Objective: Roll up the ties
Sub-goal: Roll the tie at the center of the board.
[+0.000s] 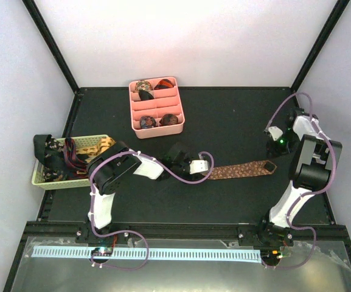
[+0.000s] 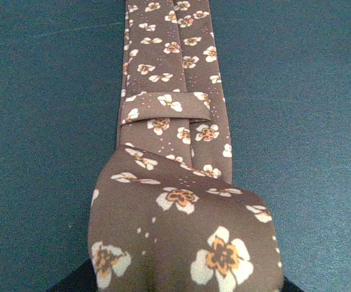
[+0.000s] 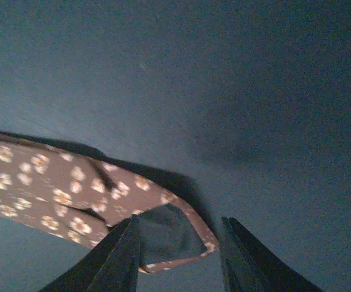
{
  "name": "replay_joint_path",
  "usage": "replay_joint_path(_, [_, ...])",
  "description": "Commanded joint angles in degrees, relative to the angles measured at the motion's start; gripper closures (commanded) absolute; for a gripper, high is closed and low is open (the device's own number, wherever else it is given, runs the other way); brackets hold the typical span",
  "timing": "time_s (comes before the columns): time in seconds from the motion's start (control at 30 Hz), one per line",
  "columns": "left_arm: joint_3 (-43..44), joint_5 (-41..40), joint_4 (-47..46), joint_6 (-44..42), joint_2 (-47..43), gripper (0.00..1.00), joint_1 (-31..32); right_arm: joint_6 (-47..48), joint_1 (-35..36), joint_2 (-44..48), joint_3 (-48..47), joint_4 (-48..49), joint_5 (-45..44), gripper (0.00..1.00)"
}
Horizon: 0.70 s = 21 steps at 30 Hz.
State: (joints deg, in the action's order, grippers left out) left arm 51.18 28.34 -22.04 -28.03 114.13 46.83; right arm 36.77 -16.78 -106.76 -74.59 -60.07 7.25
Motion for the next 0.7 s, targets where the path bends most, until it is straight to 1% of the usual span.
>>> replay_joint_path(0.0, [-2.10,-1.88,8.98,-1.21,3.50,0.75,0.19,-4.44,2.09,0.22,-3.09,-5.44,9.24,0.63])
replay_joint_path(0.2, [-2.06,-1.91,8.93,-0.68,3.56,0.75,0.19,-6.91,4.27,-1.74,-0.53,-3.23,10.06,0.62])
replay_joint_path(0.47, [-2.21,-2.05,8.86,-0.70,3.54,0.75,0.17,-6.96,5.08,-3.29,4.98,1.15,6.36,0.63])
replay_joint_path(0.57, [-2.19,-2.22,8.88,-0.63,3.59,0.75,0.19,-6.88,5.26,-3.16,6.55,1.77,6.37,0.67])
replay_joint_path(0.63, [-2.27,-2.32,8.89,-0.57,3.57,0.75,0.20,-7.00,5.26,-2.62,6.89,2.09,6.31,0.73])
replay_joint_path(0.67, [-2.25,-2.29,8.86,-0.54,3.56,0.75,0.19,-7.18,5.22,-2.31,6.84,2.14,6.19,0.78])
